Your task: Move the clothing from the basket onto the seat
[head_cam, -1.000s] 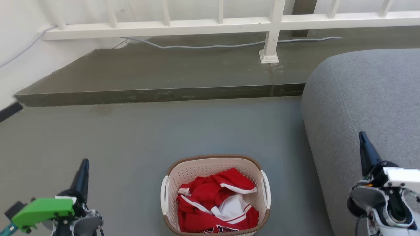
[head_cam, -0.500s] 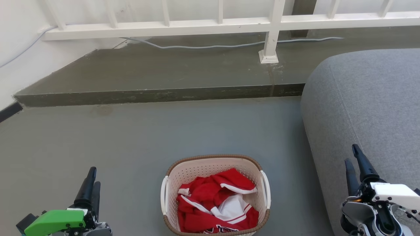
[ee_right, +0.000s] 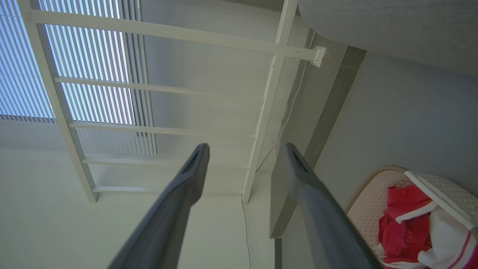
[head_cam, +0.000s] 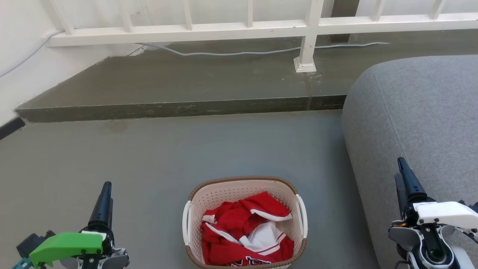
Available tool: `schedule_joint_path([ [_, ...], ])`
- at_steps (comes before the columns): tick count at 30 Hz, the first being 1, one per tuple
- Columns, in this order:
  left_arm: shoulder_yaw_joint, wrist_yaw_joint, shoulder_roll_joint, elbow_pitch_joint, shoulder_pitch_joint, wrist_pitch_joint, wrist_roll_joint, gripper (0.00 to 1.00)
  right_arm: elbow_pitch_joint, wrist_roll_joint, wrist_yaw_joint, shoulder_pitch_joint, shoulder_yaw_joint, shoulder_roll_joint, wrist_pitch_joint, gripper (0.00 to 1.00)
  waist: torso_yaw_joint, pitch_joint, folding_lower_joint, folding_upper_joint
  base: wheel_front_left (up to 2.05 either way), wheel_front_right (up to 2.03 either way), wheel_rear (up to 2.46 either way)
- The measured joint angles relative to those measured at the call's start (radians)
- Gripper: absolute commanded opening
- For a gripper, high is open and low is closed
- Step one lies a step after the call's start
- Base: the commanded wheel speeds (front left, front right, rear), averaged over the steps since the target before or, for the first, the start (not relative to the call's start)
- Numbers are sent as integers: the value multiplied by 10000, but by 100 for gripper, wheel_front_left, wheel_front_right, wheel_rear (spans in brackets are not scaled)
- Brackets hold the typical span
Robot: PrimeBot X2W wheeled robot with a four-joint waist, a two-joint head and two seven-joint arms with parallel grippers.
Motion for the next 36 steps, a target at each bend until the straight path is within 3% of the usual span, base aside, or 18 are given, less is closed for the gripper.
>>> schedule_joint_path([
  [16, -573, 349, 420, -700, 20, -602, 2669, 100, -671, -2598, -347, -6, 623, -35, -571, 100, -34, 8, 0, 0, 0, 0, 0],
  [36, -1584, 1016, 978, -1429, 116, -1269, 6947, 100, -1250, -6036, -867, 5, 1526, -105, -1256, 100, -65, 15, 0, 0, 0, 0, 0],
])
